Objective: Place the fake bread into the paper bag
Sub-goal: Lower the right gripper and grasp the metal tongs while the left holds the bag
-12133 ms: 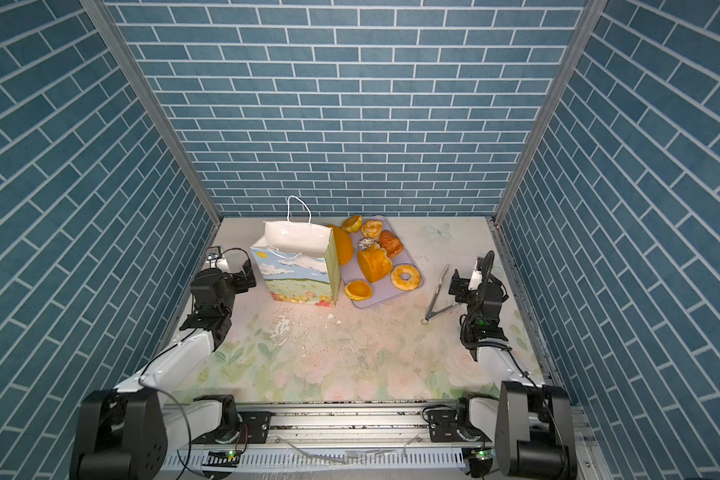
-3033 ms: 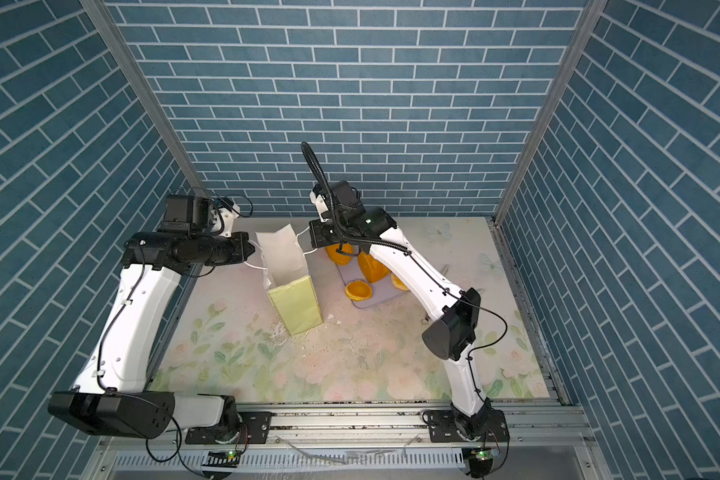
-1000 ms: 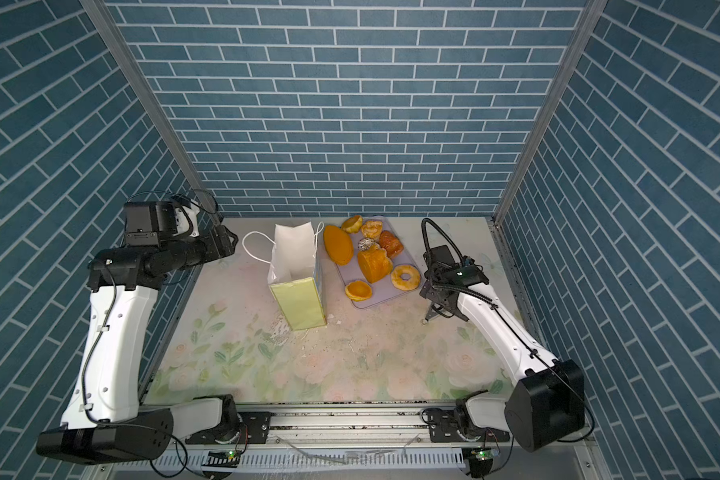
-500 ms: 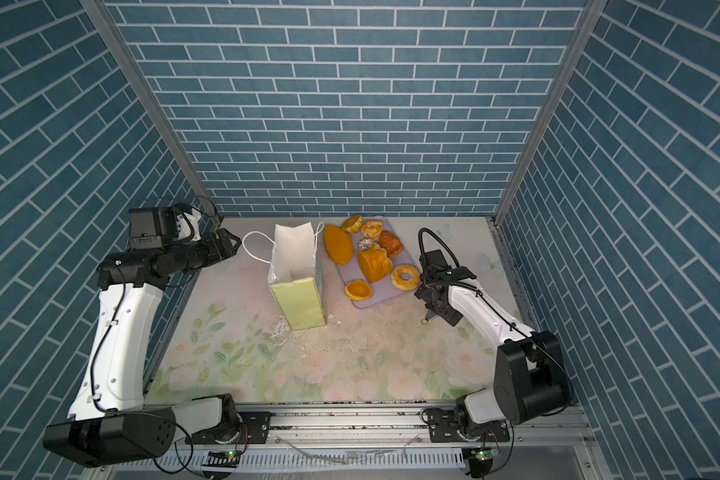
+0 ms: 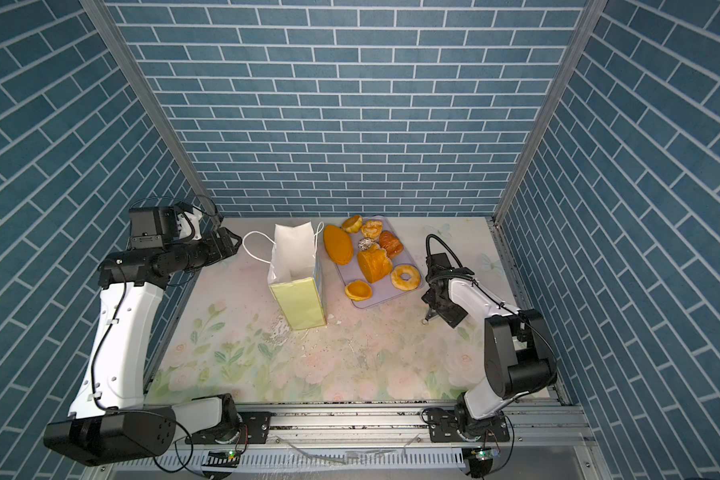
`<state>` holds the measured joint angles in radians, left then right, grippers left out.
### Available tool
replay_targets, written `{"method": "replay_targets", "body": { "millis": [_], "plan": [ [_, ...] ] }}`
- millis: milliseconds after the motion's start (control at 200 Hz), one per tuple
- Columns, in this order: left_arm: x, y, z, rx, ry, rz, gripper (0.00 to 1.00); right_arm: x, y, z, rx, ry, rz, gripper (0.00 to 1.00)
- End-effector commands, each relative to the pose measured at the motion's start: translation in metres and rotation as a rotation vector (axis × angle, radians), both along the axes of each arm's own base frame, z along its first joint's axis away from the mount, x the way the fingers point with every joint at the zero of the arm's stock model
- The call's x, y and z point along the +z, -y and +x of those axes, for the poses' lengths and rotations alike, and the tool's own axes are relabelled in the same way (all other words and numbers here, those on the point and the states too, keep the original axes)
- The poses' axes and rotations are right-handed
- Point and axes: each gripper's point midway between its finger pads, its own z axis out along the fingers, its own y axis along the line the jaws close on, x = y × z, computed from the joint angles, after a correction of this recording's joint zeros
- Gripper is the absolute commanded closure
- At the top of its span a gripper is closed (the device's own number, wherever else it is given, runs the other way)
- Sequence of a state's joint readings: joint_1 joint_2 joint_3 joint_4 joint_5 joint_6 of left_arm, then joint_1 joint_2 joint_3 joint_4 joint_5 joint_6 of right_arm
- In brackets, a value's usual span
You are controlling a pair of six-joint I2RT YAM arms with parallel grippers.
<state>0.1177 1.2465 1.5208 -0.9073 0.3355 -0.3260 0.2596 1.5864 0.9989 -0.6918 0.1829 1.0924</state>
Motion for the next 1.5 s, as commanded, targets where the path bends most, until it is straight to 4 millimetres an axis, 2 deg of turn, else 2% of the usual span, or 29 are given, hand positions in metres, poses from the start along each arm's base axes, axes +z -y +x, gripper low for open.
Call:
{"method": "replay_targets", "body": {
  "millis": [0, 185, 405, 595, 790, 945, 1090, 1325, 1496],
  "plan": [
    [0.000, -0.001, 0.000, 0.008, -0.009, -0.005, 0.13, -0.010, 0.002, 0.010, 0.004, 0.006, 0.013, 0.17],
    [0.003, -0.003, 0.000, 0.019, -0.003, 0.000, 0.13, -0.016, -0.001, 0.024, 0.066, 0.003, 0.015, 0.19],
    [0.002, -0.003, 0.002, 0.028, 0.005, -0.017, 0.13, -0.012, 0.000, 0.027, 0.085, 0.028, 0.004, 0.19],
    [0.000, -0.002, 0.000, 0.027, 0.000, -0.016, 0.13, -0.026, -0.002, 0.028, 0.096, -0.008, 0.012, 0.20],
    [0.000, -0.003, -0.003, 0.027, 0.006, -0.010, 0.13, -0.029, -0.002, 0.033, 0.130, -0.003, 0.016, 0.30],
    [-0.002, -0.002, -0.006, 0.019, 0.005, -0.006, 0.13, -0.026, 0.004, 0.033, 0.205, -0.022, -0.029, 0.36],
    [-0.003, -0.001, -0.005, 0.012, 0.000, -0.006, 0.13, -0.031, 0.006, 0.031, 0.274, -0.037, -0.027, 0.41],
    [-0.002, 0.000, -0.003, 0.006, 0.003, -0.010, 0.13, -0.031, -0.005, 0.027, 0.499, -0.093, -0.006, 0.41],
    [0.000, 0.000, -0.005, 0.005, 0.010, -0.010, 0.13, -0.031, 0.003, 0.012, 0.653, -0.164, -0.053, 0.41]
  ]
}}
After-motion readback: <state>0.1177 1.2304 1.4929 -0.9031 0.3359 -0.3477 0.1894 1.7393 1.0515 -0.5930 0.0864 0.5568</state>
